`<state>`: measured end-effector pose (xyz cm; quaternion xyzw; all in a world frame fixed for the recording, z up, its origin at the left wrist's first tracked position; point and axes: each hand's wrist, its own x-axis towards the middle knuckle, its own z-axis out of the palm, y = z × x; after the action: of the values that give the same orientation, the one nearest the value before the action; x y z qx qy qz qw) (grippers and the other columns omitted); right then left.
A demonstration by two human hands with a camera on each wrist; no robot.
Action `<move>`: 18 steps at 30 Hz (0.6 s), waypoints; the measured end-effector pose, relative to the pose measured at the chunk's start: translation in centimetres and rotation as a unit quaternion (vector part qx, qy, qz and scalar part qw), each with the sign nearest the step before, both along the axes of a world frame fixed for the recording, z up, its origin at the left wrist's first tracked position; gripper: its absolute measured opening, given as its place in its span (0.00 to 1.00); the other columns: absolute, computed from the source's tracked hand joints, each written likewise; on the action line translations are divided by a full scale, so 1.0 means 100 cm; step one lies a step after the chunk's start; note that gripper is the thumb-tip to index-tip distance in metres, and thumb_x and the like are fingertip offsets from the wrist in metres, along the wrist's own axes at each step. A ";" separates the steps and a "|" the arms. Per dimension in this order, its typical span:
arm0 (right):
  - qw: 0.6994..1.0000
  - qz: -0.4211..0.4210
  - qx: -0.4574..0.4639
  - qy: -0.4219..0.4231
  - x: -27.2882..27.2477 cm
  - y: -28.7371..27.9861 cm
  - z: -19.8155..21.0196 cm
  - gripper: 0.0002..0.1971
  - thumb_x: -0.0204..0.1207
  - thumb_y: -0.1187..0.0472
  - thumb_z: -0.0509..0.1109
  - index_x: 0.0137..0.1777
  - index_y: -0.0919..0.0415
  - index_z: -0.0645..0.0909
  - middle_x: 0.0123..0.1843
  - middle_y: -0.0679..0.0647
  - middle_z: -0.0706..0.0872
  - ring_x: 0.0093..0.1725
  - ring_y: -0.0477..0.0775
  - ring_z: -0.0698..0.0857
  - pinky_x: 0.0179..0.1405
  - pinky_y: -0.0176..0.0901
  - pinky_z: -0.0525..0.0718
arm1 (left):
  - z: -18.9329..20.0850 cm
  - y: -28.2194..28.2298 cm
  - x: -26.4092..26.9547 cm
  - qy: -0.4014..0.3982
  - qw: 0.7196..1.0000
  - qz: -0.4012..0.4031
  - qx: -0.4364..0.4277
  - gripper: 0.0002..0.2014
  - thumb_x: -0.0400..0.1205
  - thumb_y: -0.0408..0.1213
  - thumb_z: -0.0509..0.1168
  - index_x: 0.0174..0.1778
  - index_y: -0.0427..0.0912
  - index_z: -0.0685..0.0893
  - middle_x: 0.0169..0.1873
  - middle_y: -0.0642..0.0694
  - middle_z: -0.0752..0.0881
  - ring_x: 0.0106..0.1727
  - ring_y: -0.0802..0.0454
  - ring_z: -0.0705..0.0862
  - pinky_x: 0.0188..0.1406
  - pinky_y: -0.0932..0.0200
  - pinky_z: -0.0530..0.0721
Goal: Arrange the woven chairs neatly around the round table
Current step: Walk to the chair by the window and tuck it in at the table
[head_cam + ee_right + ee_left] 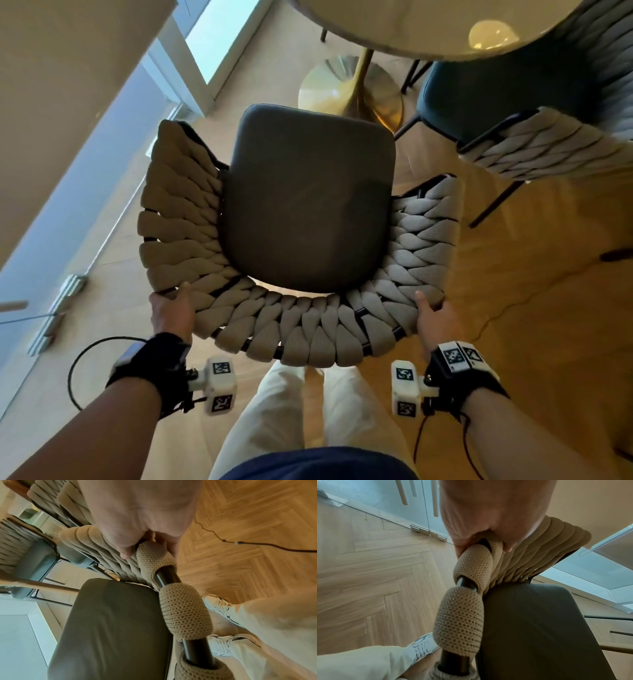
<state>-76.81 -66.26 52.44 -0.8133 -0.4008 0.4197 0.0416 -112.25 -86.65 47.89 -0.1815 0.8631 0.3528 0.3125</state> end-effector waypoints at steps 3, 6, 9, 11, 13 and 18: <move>0.999 -0.025 0.018 0.018 -0.002 0.004 -0.001 0.33 0.80 0.48 0.69 0.80 0.64 0.70 0.80 0.63 0.76 0.79 0.65 0.73 0.79 0.57 0.68 | -0.008 -0.001 -0.009 0.001 1.000 -0.026 0.000 0.39 0.71 0.63 0.68 0.74 0.42 0.77 0.69 0.30 0.86 0.66 0.26 0.87 0.69 0.24 0.85; 0.999 -0.045 0.011 0.023 -0.009 0.005 0.000 0.31 0.81 0.50 0.69 0.80 0.64 0.70 0.79 0.63 0.75 0.78 0.66 0.73 0.77 0.56 0.69 | -0.010 0.004 -0.019 0.009 0.999 -0.043 0.006 0.39 0.70 0.63 0.68 0.72 0.42 0.79 0.68 0.31 0.87 0.65 0.27 0.87 0.69 0.25 0.85; 0.998 -0.057 0.013 0.020 -0.017 0.003 -0.004 0.30 0.79 0.46 0.70 0.77 0.61 0.73 0.76 0.62 0.80 0.75 0.66 0.77 0.74 0.59 0.73 | -0.014 0.009 -0.034 0.014 0.998 -0.063 0.003 0.39 0.71 0.63 0.68 0.73 0.42 0.79 0.69 0.32 0.87 0.66 0.27 0.87 0.69 0.25 0.85; 0.998 -0.059 0.016 0.023 -0.023 0.002 -0.005 0.29 0.79 0.45 0.69 0.75 0.61 0.75 0.74 0.60 0.82 0.73 0.66 0.79 0.73 0.60 0.75 | -0.018 0.011 -0.048 0.016 0.997 -0.071 -0.001 0.43 0.66 0.66 0.67 0.74 0.43 0.78 0.70 0.33 0.87 0.67 0.28 0.87 0.70 0.25 0.85; 0.996 -0.077 0.011 0.033 -0.030 0.002 -0.007 0.28 0.80 0.47 0.69 0.76 0.61 0.74 0.75 0.59 0.81 0.75 0.65 0.78 0.74 0.59 0.73 | -0.016 0.017 -0.057 0.022 0.997 -0.076 -0.001 0.42 0.69 0.63 0.68 0.76 0.43 0.77 0.71 0.33 0.86 0.68 0.28 0.86 0.71 0.25 0.84; 0.995 -0.087 0.031 0.036 -0.049 -0.005 -0.011 0.37 0.72 0.35 0.69 0.77 0.54 0.72 0.75 0.55 0.80 0.76 0.64 0.78 0.75 0.65 0.75 | -0.019 0.029 -0.086 0.041 0.993 -0.112 -0.016 0.42 0.67 0.64 0.67 0.75 0.43 0.79 0.71 0.33 0.86 0.69 0.28 0.86 0.71 0.26 0.84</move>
<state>-81.71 -66.76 51.33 -0.8276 -0.3398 0.4310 0.1177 -120.83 -83.78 45.99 -0.0742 0.8957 0.3085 0.3113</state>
